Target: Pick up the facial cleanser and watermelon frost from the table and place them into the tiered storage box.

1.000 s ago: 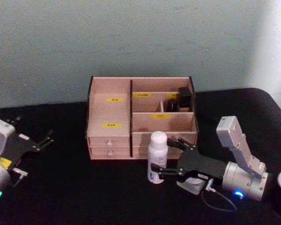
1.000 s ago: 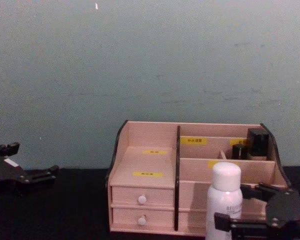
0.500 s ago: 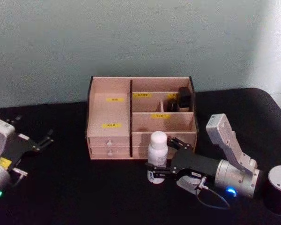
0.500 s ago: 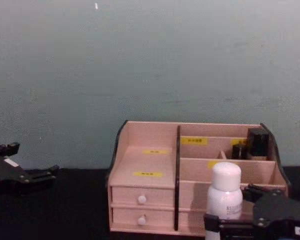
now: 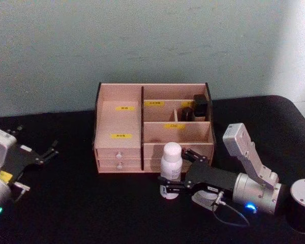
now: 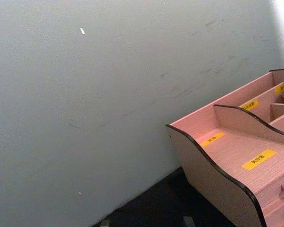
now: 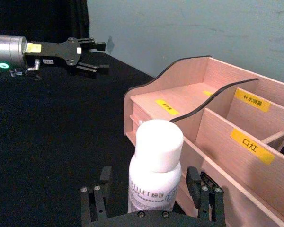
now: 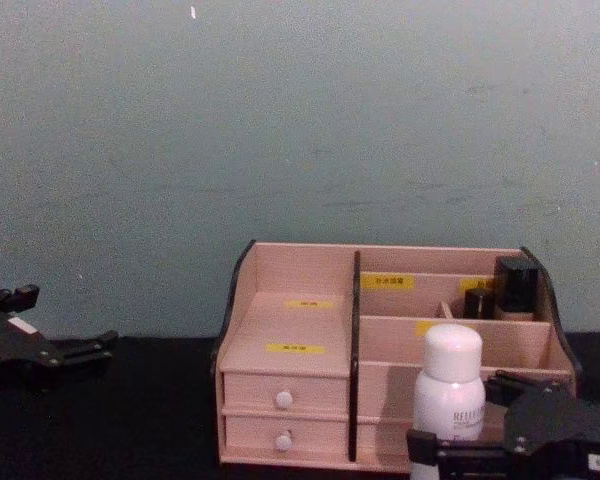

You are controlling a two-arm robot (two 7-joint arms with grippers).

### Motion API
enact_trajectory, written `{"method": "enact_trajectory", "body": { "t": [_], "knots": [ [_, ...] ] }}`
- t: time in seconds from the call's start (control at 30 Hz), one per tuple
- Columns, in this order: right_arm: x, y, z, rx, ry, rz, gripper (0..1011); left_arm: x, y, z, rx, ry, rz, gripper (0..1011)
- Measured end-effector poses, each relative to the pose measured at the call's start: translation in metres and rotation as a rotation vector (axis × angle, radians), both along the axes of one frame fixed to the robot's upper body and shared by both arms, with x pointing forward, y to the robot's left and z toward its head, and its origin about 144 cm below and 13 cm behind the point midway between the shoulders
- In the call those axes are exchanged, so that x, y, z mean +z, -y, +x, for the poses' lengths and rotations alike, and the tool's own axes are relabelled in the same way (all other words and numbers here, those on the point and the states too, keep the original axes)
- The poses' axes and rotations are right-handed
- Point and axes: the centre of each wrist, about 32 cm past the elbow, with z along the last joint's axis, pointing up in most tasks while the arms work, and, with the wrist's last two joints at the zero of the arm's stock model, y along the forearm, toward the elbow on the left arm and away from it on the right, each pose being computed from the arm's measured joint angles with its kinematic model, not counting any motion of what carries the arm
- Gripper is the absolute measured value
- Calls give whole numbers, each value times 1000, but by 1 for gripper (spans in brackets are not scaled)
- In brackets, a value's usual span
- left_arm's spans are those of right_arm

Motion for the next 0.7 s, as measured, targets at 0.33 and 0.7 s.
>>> {"method": "enact_trajectory", "body": {
  "t": [0.33,0.7],
  "knots": [
    [0,0,0,0,2,0,943,0,0,0,0,0,0,1001],
    [0,1,0,1,4,1,630,0,0,0,0,0,0,1001]
  ]
}}
